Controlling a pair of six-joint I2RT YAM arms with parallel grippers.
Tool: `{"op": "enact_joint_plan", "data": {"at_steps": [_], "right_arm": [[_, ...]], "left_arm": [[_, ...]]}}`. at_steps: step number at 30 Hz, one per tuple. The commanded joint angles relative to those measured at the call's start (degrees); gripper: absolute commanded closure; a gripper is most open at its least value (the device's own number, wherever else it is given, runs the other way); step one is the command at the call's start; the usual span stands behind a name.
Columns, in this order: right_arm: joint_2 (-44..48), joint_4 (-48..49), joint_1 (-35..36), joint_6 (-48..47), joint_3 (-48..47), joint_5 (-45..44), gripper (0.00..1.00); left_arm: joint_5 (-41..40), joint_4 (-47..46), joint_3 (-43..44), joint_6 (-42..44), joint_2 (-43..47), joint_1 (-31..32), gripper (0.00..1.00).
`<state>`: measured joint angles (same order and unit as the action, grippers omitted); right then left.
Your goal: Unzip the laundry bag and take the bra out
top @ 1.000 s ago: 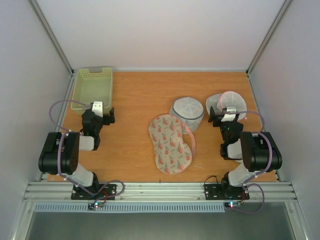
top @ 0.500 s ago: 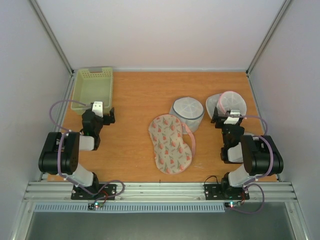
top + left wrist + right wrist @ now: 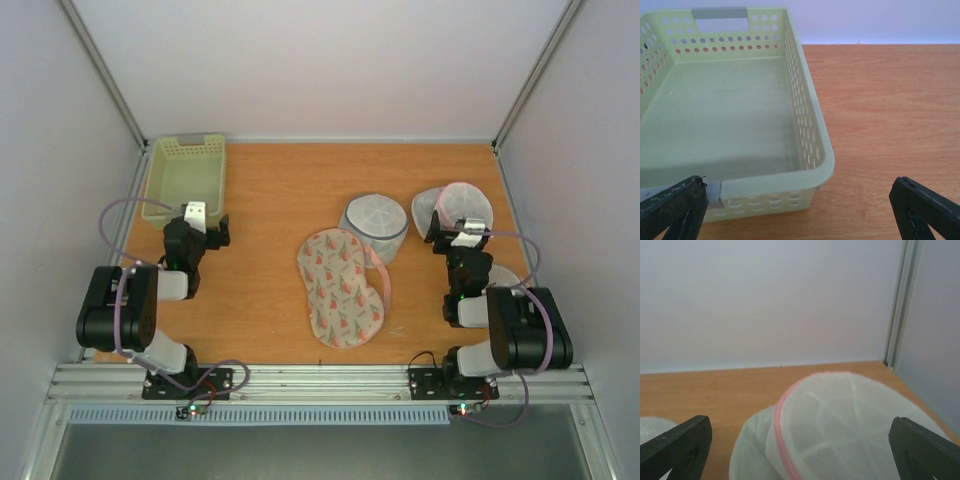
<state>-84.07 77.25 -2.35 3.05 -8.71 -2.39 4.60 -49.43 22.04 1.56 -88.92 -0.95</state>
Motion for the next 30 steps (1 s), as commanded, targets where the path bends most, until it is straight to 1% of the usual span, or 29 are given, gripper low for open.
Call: {"op": "enact_joint_plan", "data": {"at_steps": [1,2,4,6,8,9,10,11,13,14,15,18,20,22,24,26,27,28,29,30], "right_arm": [[8.29,-10.08,0.24,1.40,-4.35,-2.68,0.01],[9.83,-10.16,0.24,1.96,-5.08,-2.96,0.02],[12.76,-9.29,0.24,3.97,-6.18,-2.18,0.02],[15.52,-13.86,0.24,6.64,-9.80,1.13,0.02],[17.09,-25.56,0.20,9.21,-17.02,6.68,0.02],[17.13,-33.15,0.21,11.13,-21.26,8.89,0.02],[16.51,-39.56,0.24,12.66,-27.42,11.61,0.05],[15.80,-45.44,0.28,14.14,-31.24,15.64,0.09],[14.34,-53.10,0.88,17.04,-37.06,23.74,0.15],[14.01,-56.85,1.92,17.63,-39.14,26.18,0.17],[13.82,-61.33,4.25,17.22,-41.04,26.60,0.18],[13.33,-77.62,13.62,12.28,-46.50,19.21,0.19],[12.07,-88.98,22.49,9.41,-49.15,11.63,0.19],[11.01,-99.47,28.58,8.55,-50.58,6.66,0.19],[10.75,-105.81,32.27,9.78,-50.32,3.86,0.19],[10.70,-110.37,34.40,11.31,-49.09,2.91,0.18],[10.39,-112.32,35.08,11.97,-48.51,2.80,0.14],[9.74,-113.88,35.74,12.77,-47.52,2.60,0.06],[9.23,-114.92,36.35,13.40,-46.76,2.57,0.02],[8.38,-115.45,37.03,13.65,-45.96,2.57,0.02]], "left_arm": [[-0.77,14.43,7.07,-0.28,6.20,-0.19,0.01],[-3.33,21.05,10.37,-0.56,8.12,-0.19,0.01],[-7.69,29.11,15.36,-2.66,11.37,-0.19,0.01],[-7.46,35.35,19.54,-5.96,14.88,-0.11,0.01],[-6.04,42.25,23.97,-9.92,18.38,0.36,0.01],[-5.26,46.11,26.12,-11.54,19.89,0.65,0.01],[-4.13,50.31,28.49,-13.49,21.43,1.82,0.01],[-2.61,54.69,30.56,-14.56,22.77,3.49,0.01],[1.00,61.48,34.31,-16.85,25.32,5.76,0.01],[2.99,64.31,35.91,-17.05,26.57,7.13,0.01],[4.49,66.60,36.78,-16.87,28.00,8.52,0.01],[8.31,72.94,38.73,-17.49,30.80,12.07,0.01],[11.88,77.84,39.58,-18.24,31.83,14.34,0.01],[13.62,81.51,39.50,-17.93,33.14,17.12,0.00],[14.69,84.22,38.57,-17.74,34.03,19.58,0.01],[16.84,85.44,36.66,-17.82,34.23,21.82,0.01],[17.63,85.67,35.45,-17.82,34.25,22.81,0.01],[18.24,85.60,34.00,-17.89,34.21,23.68,0.01],[18.62,85.24,32.63,-17.86,34.17,24.29,0.01],[18.46,84.93,31.10,-17.63,34.29,24.65,0.01]]}}
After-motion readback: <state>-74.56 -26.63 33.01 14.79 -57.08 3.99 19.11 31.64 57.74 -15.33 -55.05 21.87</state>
